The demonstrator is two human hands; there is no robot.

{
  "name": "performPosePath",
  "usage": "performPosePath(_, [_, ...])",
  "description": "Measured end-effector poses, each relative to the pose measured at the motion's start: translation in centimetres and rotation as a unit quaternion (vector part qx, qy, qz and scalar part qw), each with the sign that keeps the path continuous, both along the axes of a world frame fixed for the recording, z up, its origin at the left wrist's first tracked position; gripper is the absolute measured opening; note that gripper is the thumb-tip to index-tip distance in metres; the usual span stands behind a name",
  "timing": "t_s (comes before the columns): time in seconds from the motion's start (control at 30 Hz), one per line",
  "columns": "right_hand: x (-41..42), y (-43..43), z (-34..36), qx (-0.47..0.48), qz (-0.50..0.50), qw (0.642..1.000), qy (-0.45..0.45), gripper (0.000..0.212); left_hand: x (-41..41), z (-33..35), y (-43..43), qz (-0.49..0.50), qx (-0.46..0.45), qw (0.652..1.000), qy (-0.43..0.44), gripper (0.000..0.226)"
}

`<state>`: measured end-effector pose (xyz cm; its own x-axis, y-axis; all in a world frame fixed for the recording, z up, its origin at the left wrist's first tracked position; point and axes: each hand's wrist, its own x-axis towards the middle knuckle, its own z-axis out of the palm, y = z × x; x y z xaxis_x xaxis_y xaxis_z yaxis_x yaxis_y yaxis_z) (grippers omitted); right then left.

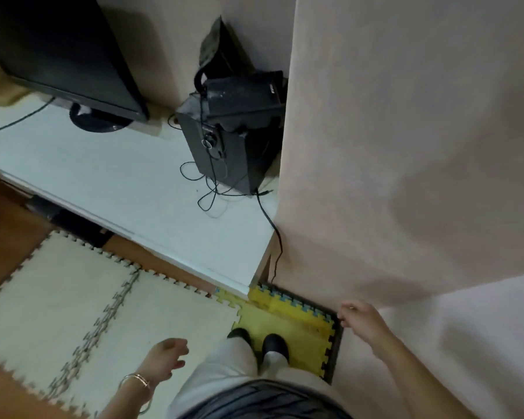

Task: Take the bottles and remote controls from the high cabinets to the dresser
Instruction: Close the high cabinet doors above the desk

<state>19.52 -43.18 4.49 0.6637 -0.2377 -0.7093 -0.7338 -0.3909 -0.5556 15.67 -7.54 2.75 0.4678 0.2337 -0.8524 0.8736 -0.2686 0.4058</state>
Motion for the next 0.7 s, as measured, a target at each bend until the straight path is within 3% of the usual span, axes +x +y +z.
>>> performPosePath(0.17, [6.1, 3.3, 5.9, 0.04, 0.163, 0.978, -0.119, 0.02, 5.3, 6.3, -1.2, -0.014, 0.015, 0.983, -0.182, 0.02])
performPosePath(0.33, [10.9, 8.7, 18.3, 0.089, 0.299, 0.9, -0.304, 0.014, 10.7, 19.1, -2.2, -0.008, 0.026, 0.908, -0.418, 0.019])
performPosePath(0.5, [13.7, 12.5, 34.1, 0.071, 0.399, 0.769, -0.494, 0.02, 13.3, 33.5, -2.0, -0.037, 0.037, 0.755, -0.654, 0.028])
performPosePath(0.7, [14.7, 15.2, 47.8, 0.035, 0.264, 0.602, -0.753, 0.023, 15.7, 46.6, -1.6, -0.077, 0.054, 0.583, -0.807, 0.036])
